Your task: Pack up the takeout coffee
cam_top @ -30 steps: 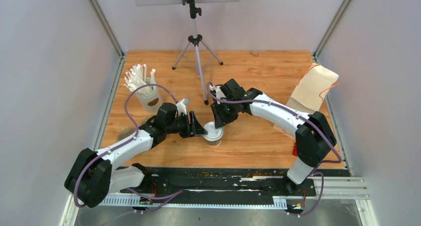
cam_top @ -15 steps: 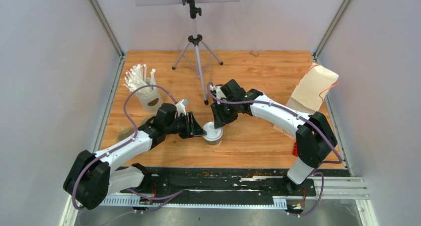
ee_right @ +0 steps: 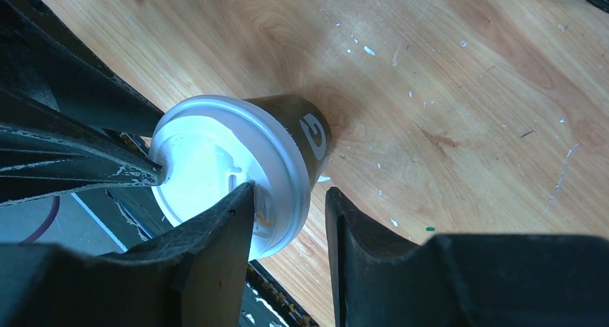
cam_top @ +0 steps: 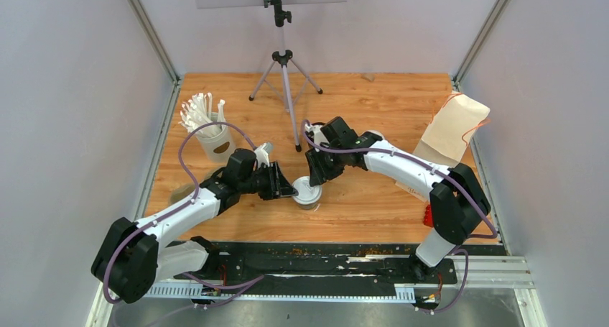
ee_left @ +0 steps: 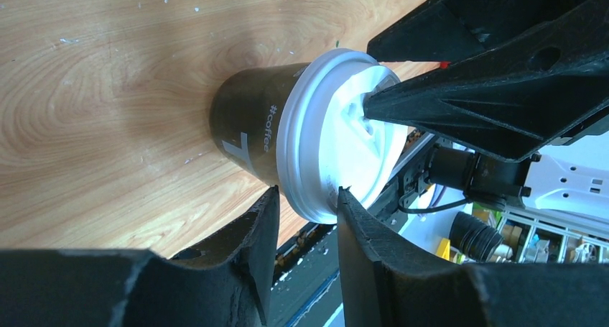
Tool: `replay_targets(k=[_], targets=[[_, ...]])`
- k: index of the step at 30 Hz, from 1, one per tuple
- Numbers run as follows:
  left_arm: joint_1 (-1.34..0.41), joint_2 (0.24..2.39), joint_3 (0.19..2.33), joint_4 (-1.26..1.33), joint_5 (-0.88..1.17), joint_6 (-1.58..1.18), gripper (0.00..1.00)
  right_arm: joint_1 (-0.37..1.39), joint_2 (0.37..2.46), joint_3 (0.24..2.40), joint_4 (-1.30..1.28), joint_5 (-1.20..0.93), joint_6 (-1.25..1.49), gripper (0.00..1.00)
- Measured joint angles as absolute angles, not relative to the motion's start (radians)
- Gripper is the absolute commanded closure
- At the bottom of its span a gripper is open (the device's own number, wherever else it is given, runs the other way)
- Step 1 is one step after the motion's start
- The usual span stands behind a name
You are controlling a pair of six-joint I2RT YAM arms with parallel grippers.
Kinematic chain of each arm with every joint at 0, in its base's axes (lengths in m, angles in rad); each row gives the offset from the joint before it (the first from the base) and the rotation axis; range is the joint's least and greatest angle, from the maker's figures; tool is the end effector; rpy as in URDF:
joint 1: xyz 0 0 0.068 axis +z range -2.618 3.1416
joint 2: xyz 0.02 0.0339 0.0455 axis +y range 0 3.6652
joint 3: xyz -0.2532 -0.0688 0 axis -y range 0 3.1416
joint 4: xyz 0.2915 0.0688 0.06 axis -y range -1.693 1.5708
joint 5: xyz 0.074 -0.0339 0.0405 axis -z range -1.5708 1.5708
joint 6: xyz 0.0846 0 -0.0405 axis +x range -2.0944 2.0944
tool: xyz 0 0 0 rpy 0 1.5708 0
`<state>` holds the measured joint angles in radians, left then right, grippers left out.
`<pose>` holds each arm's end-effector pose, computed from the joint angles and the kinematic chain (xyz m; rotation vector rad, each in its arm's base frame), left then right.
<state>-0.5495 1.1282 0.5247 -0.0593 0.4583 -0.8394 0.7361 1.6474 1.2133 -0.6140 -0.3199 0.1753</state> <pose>0.2395 -0.1906 0.1341 -0.0779 2.4643 -1.2041 0.2831 0.2924 0.1641 -0.8664 2.5839 0.7149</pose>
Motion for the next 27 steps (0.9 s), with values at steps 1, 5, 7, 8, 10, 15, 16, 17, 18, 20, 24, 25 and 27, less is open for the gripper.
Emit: replay_targets(k=[1,5,7,8,10,15,16,17,18,20,24,25,27], targets=[[-0.549,1.128,0.525,-0.06,0.457,-0.839,0.6,0.736,1.646,1.21,-0.608,-0.322,0.176,0.59],[-0.55,1.128,0.524,-0.06,0.455,-0.84,0.6,0.731,1.641,1.197,-0.594,-0.331,0.181,0.59],[-0.55,1.13,0.524,-0.058,0.455,-0.84,0.61,0.73,1.641,1.194,-0.59,-0.334,0.182,0.59],[-0.55,1.132,0.524,-0.056,0.455,-0.84,0.62,0.729,1.64,1.192,-0.586,-0.334,0.183,0.59],[-0.55,1.138,0.524,-0.051,0.458,-0.841,0.62,0.727,1.64,1.19,-0.585,-0.336,0.183,0.59],[-0.549,1.156,0.517,-0.027,0.462,-0.846,0.63,0.723,1.639,1.179,-0.57,-0.347,0.183,0.59],[-0.549,1.156,0.511,-0.019,0.462,-0.85,0.63,0.723,1.638,1.176,-0.568,-0.348,0.183,0.59],[-0.549,1.156,0.505,-0.009,0.462,-0.853,0.63,0.722,1.637,1.175,-0.565,-0.35,0.183,0.59],[-0.549,1.156,0.5,-0.001,0.462,-0.858,0.63,0.721,1.636,1.172,-0.562,-0.352,0.183,0.59],[-0.549,1.156,0.493,0.013,0.463,-0.864,0.62,0.719,1.636,1.17,-0.559,-0.357,0.183,0.59],[-0.549,1.146,0.495,0.01,0.463,-0.866,0.58,0.716,1.636,1.171,-0.559,-0.368,0.182,0.58],[-0.549,1.139,0.498,-0.002,0.456,-0.865,0.58,0.716,1.636,1.172,-0.56,-0.369,0.182,0.57],[-0.55,1.125,0.499,-0.018,0.445,-0.865,0.58,0.716,1.637,1.18,-0.568,-0.371,0.181,0.54]])
